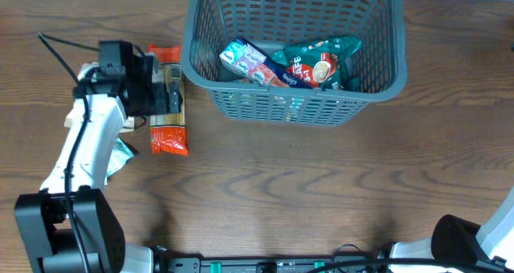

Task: Pack container
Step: 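Move the left gripper over the spaghetti pack and lower onto it, then close the left gripper on the spaghetti pack's upper end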

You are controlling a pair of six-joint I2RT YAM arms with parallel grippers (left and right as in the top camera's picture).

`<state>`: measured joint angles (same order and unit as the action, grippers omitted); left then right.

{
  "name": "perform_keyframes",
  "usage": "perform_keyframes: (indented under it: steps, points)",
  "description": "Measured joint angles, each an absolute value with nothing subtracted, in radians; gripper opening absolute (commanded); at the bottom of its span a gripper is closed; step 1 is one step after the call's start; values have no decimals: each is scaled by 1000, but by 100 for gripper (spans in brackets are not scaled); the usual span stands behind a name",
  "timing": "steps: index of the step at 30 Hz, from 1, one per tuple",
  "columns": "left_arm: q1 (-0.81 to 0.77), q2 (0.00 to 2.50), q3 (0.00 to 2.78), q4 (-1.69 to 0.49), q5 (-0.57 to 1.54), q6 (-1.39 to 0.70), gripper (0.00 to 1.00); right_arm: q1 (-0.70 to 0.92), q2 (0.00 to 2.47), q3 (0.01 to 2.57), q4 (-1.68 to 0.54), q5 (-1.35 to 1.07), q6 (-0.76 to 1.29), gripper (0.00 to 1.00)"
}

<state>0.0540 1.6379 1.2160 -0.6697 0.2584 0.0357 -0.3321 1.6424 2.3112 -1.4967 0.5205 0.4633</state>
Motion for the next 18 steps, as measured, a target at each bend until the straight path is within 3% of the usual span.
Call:
perform_keyframes:
  steps: [10,18]
  points:
    - [51,1768,1496,-846,229,49,98,-332,1642,2311,-1496,521,463,99]
    - [37,1894,1544,-880,225,83,98,-332,1642,2311,-1496,521,463,99]
